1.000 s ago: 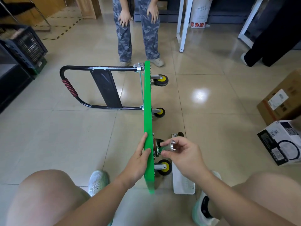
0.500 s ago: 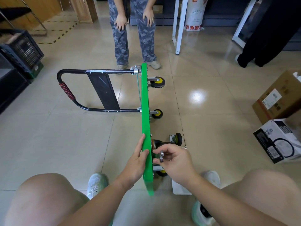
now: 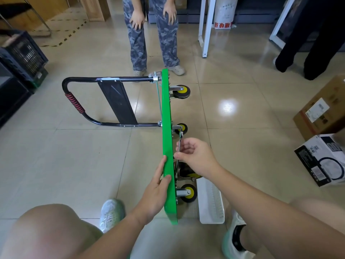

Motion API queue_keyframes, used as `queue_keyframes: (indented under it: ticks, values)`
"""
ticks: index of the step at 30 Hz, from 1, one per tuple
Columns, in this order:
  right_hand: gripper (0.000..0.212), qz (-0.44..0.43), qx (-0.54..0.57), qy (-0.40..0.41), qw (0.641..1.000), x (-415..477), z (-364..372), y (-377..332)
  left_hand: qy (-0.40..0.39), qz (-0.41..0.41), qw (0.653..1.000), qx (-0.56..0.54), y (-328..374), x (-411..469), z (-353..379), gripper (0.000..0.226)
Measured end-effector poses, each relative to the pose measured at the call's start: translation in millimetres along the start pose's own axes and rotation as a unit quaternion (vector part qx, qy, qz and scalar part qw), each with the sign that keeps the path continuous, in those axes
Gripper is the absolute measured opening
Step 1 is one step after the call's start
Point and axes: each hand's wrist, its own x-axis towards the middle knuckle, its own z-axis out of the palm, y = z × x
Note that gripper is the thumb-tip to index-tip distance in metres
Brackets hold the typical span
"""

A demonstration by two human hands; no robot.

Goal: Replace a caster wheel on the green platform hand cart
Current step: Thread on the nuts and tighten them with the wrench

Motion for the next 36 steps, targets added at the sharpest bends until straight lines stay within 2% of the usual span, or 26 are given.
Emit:
queue_keyframes:
  ticks: [3,6,8,10,14,21,26,36]
  values:
    - [0.026,0.053,-0.004,-0.025,0.998,19.2,-2.6,-0.6,-0.003,0.000,1.000,-0.007,-2.2,2.2,-0.2,0.060]
    - [0.021,0.109,0.064,-0.047,0.991,28.9,-6.1,1.0,-0.006,-0.005,1.000,-0.009,-1.6,1.6,-0.6,0.059]
    - [0.019,0.115,0.104,-0.038,0.987,27.4,-8.4,0.3,-0.006,-0.008,1.000,-0.008,-1.1,1.0,-0.7,0.059]
    - [0.021,0.092,0.113,-0.012,0.989,19.1,-10.8,-4.1,-0.006,-0.006,1.000,-0.011,-1.4,1.1,-1.0,0.059]
    - [0.022,0.018,0.048,0.043,0.998,-17.6,-14.9,-17.2,-0.004,-0.006,1.000,-0.011,-2.3,1.2,-0.4,0.059]
    - [0.030,-0.023,0.079,0.046,0.996,-78.0,-5.5,2.9,0.007,-0.007,1.000,-0.002,-2.9,2.6,0.8,0.058]
    - [0.027,-0.059,0.056,0.059,0.995,-91.3,0.7,14.1,0.003,-0.010,1.000,-0.003,0.2,1.3,3.5,0.057]
    - [0.041,-0.107,0.023,0.049,0.993,-99.8,16.7,27.6,-0.013,-0.026,0.999,-0.021,5.7,-5.3,2.7,0.057]
